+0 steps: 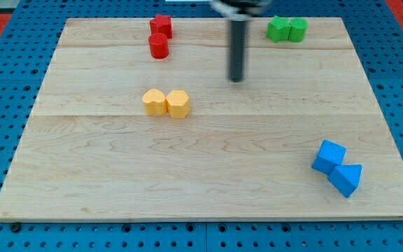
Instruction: Move your arm towards the top right corner of the board
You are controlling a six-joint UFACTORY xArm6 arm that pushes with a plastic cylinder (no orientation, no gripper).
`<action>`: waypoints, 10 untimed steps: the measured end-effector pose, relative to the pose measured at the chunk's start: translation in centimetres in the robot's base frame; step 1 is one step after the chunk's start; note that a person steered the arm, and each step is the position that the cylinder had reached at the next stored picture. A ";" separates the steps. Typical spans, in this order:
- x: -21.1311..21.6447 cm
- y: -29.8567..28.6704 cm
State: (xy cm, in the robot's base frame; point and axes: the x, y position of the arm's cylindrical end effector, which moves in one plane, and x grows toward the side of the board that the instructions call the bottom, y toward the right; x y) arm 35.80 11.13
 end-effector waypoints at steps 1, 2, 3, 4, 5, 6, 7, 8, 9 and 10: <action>-3.3 12.1; -9.6 14.8; -14.2 14.8; -16.7 14.3; -16.6 8.1; -16.7 0.8; -14.6 -1.5; -12.9 0.3; -16.3 2.3; -16.6 2.4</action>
State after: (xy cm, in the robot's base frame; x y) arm 19.22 13.53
